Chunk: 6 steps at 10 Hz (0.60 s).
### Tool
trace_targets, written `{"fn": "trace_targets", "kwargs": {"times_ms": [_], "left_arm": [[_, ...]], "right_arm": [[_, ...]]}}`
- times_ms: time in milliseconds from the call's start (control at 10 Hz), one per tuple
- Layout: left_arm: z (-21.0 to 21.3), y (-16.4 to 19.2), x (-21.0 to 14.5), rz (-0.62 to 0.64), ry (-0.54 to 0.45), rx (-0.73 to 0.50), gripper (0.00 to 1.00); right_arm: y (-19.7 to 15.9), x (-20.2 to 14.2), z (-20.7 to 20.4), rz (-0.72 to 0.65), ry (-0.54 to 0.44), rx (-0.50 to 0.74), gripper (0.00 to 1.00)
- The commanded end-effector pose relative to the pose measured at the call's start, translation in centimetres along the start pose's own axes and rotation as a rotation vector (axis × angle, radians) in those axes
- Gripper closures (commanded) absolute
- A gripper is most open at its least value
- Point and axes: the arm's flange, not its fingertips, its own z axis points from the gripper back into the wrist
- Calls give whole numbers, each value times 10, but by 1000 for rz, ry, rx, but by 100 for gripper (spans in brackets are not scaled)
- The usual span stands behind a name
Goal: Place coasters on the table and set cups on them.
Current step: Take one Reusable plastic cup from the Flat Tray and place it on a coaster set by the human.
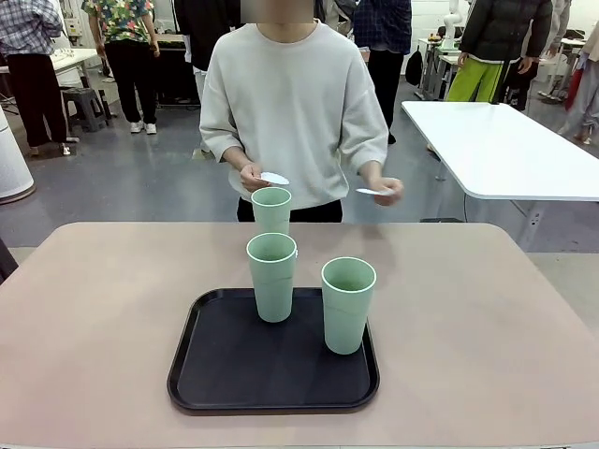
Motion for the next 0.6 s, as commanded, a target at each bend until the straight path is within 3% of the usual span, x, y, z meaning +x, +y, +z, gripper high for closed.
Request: {"fn": "trace_targets", "kwargs": {"times_ms": [0, 500], "left_arm": [[1, 2, 4, 3, -4, -17, 0], [1, 2, 4, 3, -4, -17, 0]], "right_arm": [[0, 1, 0, 17, -6, 21, 0], [0, 1, 0, 17, -6, 21, 0]]}}
